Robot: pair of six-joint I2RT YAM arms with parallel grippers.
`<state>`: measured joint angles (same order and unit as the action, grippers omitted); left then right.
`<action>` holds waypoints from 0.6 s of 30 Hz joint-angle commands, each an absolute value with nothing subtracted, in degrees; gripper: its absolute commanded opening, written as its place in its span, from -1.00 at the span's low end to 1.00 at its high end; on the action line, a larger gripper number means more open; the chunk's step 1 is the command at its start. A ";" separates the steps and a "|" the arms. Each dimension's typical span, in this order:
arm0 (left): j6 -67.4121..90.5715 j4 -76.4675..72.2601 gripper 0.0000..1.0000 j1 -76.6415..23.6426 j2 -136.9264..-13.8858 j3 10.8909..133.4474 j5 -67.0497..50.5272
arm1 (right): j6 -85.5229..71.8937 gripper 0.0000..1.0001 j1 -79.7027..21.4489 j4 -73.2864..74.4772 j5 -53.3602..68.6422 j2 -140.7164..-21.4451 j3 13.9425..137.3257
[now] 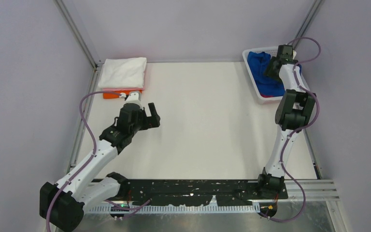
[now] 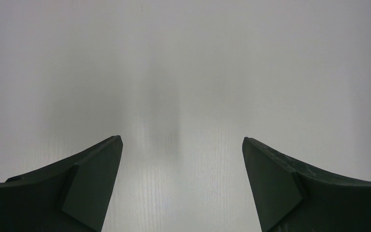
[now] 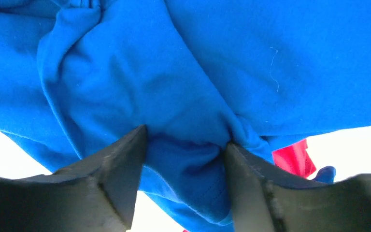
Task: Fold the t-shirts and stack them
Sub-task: Grab crumpled tshirt from bin with the right arm
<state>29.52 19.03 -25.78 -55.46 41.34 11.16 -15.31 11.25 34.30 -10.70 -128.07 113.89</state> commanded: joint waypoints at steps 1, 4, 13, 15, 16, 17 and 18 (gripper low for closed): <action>29.48 17.79 0.99 -25.84 -55.36 43.95 12.41 | -15.55 0.01 11.20 33.47 -6.42 -127.27 115.65; 29.47 17.99 0.99 -25.84 -55.05 43.95 12.47 | -15.56 -0.46 11.23 32.23 -4.89 -126.25 114.70; 29.99 17.78 0.99 -25.84 -51.46 42.67 12.57 | -13.11 -0.89 11.25 28.33 -4.17 -116.46 112.73; 30.11 17.90 0.99 -25.84 -50.79 42.53 12.65 | -12.35 -0.89 11.24 27.15 -1.68 -112.31 112.49; 30.12 17.93 0.99 -25.84 -50.56 42.51 12.70 | -12.15 -0.89 11.24 26.58 1.73 -111.22 112.58; 30.14 18.05 0.99 -25.80 -50.28 42.52 12.80 | -12.07 -0.90 11.16 26.30 3.15 -109.02 112.72; 30.11 18.17 0.99 -25.83 -50.07 42.54 12.97 | -12.10 -0.90 11.16 25.52 5.71 -107.90 112.70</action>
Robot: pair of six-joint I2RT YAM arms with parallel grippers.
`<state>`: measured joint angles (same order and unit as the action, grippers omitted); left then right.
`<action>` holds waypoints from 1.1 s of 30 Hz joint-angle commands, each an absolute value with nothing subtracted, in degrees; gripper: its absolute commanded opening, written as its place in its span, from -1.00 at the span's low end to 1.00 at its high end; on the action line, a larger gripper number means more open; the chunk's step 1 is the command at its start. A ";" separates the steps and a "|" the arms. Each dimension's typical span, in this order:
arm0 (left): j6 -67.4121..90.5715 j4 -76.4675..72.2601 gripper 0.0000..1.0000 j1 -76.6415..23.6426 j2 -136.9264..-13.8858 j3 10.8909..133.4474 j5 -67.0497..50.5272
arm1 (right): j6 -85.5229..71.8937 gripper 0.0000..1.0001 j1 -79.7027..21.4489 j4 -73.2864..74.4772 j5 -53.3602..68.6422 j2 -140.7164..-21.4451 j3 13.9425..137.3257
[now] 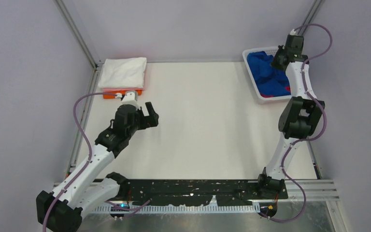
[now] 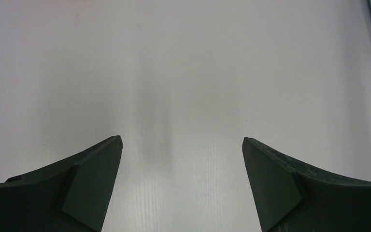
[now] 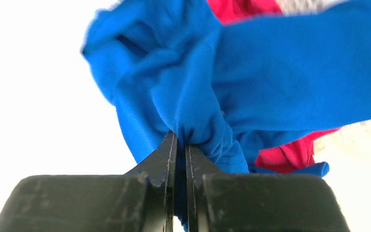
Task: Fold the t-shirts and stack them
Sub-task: Grab crumpled tshirt from bin with the right arm, then move the tshirt to the center of the board
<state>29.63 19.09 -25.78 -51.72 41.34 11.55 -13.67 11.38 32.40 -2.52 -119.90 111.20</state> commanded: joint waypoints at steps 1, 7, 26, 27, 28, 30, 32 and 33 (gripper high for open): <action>30.13 18.27 0.99 -25.84 -49.76 42.52 13.00 | -12.39 -0.90 11.10 25.02 6.94 -105.51 112.48; 30.12 18.33 0.99 -25.84 -48.10 41.70 13.33 | -15.40 -0.90 10.33 21.12 23.71 -96.26 112.24; 31.43 21.07 0.99 -25.84 -41.53 37.28 16.27 | -28.00 -0.89 -15.74 7.46 57.14 -81.99 114.52; 31.83 21.64 0.99 -25.84 -40.96 37.05 16.79 | -28.91 -0.89 -16.44 6.98 57.44 -81.91 114.17; 32.21 22.33 0.99 -25.84 -40.35 36.95 17.39 | -29.09 -0.89 -16.57 6.18 57.23 -81.47 112.83; 32.73 23.75 0.99 -25.84 -39.14 36.60 18.41 | -27.98 -0.90 -16.68 6.61 54.35 -80.25 109.75; 33.09 25.27 0.99 -25.84 -37.86 36.58 19.32 | -24.99 -0.90 -16.64 8.80 49.88 -78.37 105.59; 33.16 26.16 0.99 -25.84 -37.30 36.49 19.86 | -22.77 -0.89 -16.62 9.50 47.97 -77.59 103.86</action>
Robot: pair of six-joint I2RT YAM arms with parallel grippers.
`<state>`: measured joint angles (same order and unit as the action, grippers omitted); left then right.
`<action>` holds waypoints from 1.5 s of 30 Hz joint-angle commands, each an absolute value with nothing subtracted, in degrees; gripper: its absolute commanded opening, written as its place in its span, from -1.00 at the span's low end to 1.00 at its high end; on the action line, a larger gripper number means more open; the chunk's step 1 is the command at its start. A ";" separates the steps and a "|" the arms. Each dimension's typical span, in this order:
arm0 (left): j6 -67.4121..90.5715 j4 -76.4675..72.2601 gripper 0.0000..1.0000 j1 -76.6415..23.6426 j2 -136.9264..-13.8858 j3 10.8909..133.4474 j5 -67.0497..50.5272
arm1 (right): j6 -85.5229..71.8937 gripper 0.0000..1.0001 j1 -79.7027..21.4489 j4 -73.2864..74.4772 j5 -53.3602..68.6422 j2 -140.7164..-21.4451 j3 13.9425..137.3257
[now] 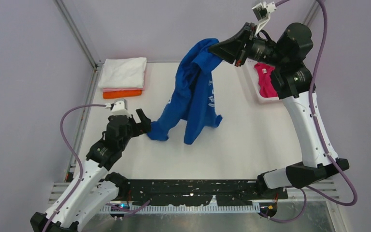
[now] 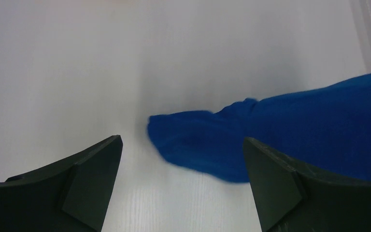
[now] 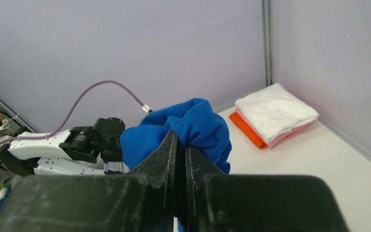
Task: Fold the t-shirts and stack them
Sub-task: Move the tshirt to the center of the board, then flatten out the tshirt
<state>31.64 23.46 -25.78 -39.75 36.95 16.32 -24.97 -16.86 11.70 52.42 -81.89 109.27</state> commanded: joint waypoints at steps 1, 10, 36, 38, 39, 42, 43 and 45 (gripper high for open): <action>33.40 26.91 0.99 -25.84 -36.69 36.40 20.55 | -21.71 -0.89 -16.57 10.33 43.87 -75.65 99.73; 35.75 29.38 0.99 -25.84 -36.12 34.72 20.88 | -19.40 -0.87 -15.13 15.86 5.02 -64.93 65.95; 40.12 32.13 0.99 -25.84 -44.65 31.49 13.50 | -18.25 0.91 -9.80 20.67 -8.77 -53.42 42.27; 40.48 29.99 0.99 -25.84 -44.66 30.40 11.62 | -18.57 0.91 -9.88 19.47 -6.05 -51.21 40.28; 40.67 28.58 0.99 -25.84 -45.09 29.89 10.27 | -18.60 0.91 -9.82 18.96 -4.11 -49.94 38.92; 40.90 24.71 0.99 -25.78 -47.64 29.57 7.76 | -19.02 0.91 -9.81 16.92 -1.59 -47.73 36.59; 40.73 23.23 0.99 -25.76 -48.94 29.80 7.19 | -19.04 0.91 -9.83 16.29 -0.99 -47.60 35.78; 40.33 20.78 0.99 -25.75 -51.69 31.21 6.09 | -19.20 0.91 -9.84 15.21 0.55 -47.79 35.29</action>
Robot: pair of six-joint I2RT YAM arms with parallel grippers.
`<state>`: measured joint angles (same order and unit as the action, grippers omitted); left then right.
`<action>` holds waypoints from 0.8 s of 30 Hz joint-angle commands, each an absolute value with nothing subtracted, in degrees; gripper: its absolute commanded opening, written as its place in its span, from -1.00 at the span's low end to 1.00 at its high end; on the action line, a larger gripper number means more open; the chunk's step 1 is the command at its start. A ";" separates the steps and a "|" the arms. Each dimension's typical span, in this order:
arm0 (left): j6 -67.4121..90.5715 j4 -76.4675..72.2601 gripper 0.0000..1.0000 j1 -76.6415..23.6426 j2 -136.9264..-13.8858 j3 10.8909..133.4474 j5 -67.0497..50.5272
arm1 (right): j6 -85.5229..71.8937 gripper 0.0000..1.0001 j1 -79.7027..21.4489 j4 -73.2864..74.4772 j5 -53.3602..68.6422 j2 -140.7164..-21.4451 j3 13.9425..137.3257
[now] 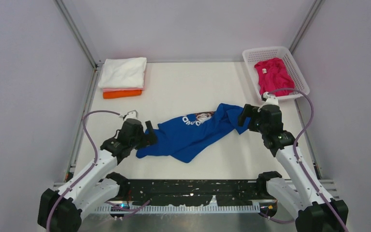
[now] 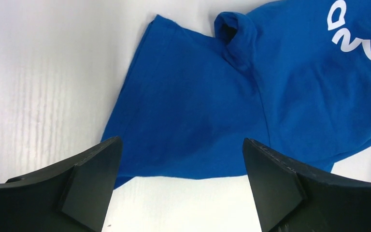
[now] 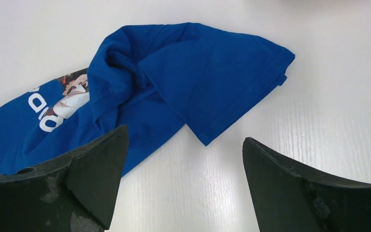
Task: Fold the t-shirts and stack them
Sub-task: Flatten out the tshirt
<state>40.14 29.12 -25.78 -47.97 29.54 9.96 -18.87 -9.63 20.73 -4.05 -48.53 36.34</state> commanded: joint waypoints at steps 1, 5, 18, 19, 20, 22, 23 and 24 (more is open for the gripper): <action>40.03 19.29 0.99 -25.75 -53.82 32.69 5.21 | -19.10 0.91 -9.84 14.94 1.59 -48.42 35.31; 38.51 13.84 0.99 -25.75 -60.37 36.24 2.36 | -19.91 0.91 -9.86 12.34 7.75 -52.09 35.96; 35.83 12.33 0.41 -25.75 -84.66 50.23 -2.72 | -20.90 0.97 -12.06 6.13 11.28 -62.11 39.97; 35.78 12.75 0.40 -25.75 -85.76 50.72 -2.84 | -20.91 0.96 -12.49 5.74 11.28 -63.67 40.65; 35.70 12.90 0.38 -25.73 -86.66 51.05 -2.98 | -20.85 0.93 -13.34 5.06 11.22 -65.36 41.02; 35.69 13.21 0.36 -25.75 -88.49 51.85 -3.32 | -20.74 0.88 -14.05 5.13 10.77 -67.92 42.70; 35.68 13.54 0.36 -25.75 -89.23 52.46 -3.67 | -20.74 0.86 -14.14 5.65 10.34 -68.68 43.61; 35.45 15.11 0.34 -25.80 -89.78 53.10 -4.07 | -20.81 0.86 -14.24 5.99 9.79 -69.71 43.87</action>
<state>36.80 13.82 -25.76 -88.03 49.63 -2.22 -20.53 -13.30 8.93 10.09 -66.83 39.75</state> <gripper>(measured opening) 0.682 0.938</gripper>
